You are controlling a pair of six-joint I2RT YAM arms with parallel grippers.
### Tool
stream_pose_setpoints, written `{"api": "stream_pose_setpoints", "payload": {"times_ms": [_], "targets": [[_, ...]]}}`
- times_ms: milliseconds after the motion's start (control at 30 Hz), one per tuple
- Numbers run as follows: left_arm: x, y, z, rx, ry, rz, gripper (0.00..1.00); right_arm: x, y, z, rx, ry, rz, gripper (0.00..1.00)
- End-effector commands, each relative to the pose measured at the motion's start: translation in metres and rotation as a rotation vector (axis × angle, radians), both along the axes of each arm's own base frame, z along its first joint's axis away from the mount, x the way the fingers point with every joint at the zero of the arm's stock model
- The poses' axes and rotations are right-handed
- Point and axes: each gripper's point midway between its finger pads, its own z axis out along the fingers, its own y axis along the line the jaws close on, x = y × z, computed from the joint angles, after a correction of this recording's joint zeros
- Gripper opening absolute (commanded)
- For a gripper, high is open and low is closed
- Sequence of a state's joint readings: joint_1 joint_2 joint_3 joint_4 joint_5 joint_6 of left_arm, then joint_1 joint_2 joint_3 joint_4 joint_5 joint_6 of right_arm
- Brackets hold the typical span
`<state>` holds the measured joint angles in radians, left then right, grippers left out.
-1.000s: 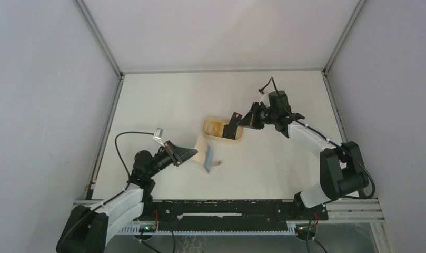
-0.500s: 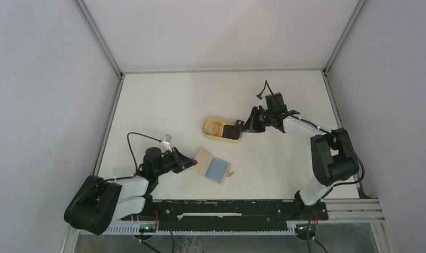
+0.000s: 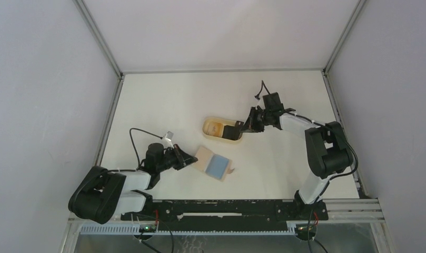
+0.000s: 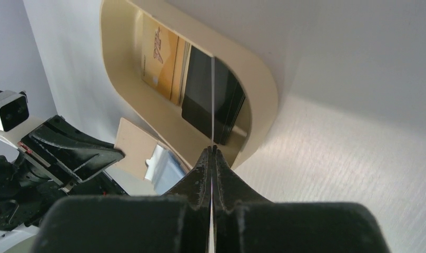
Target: Take the credit cards out of the card holder
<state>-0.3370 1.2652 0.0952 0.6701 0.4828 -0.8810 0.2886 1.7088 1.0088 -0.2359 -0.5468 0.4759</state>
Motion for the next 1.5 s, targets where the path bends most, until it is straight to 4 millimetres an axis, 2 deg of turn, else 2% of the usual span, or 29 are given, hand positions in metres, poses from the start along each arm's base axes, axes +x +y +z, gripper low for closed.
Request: {"api": "stream_pose_setpoints", "payload": {"times_ms": [0, 367, 533, 733, 767, 867, 1033, 1200, 1300, 1400, 1467], "targets": [[0.016, 0.000, 0.010, 0.014, -0.071, 0.014, 0.00, 0.018, 0.008, 0.006, 0.007, -0.041, 0.022, 0.00], [0.017, 0.003, 0.005, 0.029, -0.063, 0.032, 0.00, 0.024, 0.026, -0.004, 0.002, 0.025, 0.057, 0.00], [0.018, 0.003, 0.005, 0.033, -0.064, 0.034, 0.00, 0.016, 0.032, -0.007, -0.009, 0.048, 0.091, 0.00], [0.016, 0.005, 0.004, 0.034, -0.065, 0.039, 0.00, 0.009, 0.029, -0.008, -0.062, 0.051, 0.101, 0.00], [0.016, 0.005, 0.004, 0.033, -0.068, 0.041, 0.00, 0.008, 0.027, -0.008, -0.073, 0.049, 0.097, 0.02], [0.014, 0.006, 0.004, 0.034, -0.070, 0.045, 0.00, 0.009, 0.023, -0.003, -0.089, 0.032, 0.085, 0.15], [0.014, 0.007, 0.006, 0.031, -0.077, 0.050, 0.00, 0.014, 0.018, 0.015, -0.104, -0.022, 0.060, 0.34], [0.015, 0.009, 0.006, 0.036, -0.084, 0.065, 0.00, 0.015, 0.019, 0.035, -0.150, -0.089, 0.087, 0.39], [0.015, 0.015, 0.004, 0.053, -0.090, 0.092, 0.00, 0.013, 0.025, 0.052, -0.198, -0.155, 0.109, 0.45], [0.014, 0.021, -0.001, 0.080, -0.086, 0.121, 0.00, -0.003, 0.040, 0.058, -0.216, -0.172, 0.160, 0.47], [0.013, 0.027, -0.005, 0.110, -0.077, 0.140, 0.00, -0.017, 0.050, 0.055, -0.235, -0.165, 0.206, 0.47]]}}
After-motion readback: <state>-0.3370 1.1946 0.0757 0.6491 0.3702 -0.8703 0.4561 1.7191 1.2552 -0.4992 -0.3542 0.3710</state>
